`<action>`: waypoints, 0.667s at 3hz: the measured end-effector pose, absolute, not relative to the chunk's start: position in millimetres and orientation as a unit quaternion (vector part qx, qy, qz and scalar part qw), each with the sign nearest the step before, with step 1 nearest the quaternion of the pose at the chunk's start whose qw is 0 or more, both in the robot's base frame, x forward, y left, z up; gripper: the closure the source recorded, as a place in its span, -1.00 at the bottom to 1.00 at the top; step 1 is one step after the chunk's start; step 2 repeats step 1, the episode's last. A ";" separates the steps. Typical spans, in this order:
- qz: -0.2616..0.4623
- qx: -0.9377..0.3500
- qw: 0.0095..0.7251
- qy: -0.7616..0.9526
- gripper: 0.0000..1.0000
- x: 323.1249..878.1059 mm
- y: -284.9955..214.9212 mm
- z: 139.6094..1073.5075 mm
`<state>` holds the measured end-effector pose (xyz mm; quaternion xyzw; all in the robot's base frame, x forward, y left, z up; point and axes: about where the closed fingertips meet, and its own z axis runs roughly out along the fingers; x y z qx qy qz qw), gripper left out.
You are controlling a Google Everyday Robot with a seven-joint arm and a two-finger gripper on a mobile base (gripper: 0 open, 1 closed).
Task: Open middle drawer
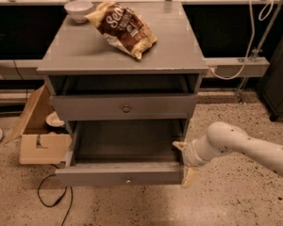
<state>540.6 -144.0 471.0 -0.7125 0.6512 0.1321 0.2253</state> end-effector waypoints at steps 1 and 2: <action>0.107 -0.704 0.255 0.654 -1.00 543.5 -165.5 517.2; 0.107 -0.704 0.255 0.654 -1.00 543.5 -165.5 517.2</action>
Offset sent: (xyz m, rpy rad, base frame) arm 0.0000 0.0000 0.0000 0.0000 0.0000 0.0000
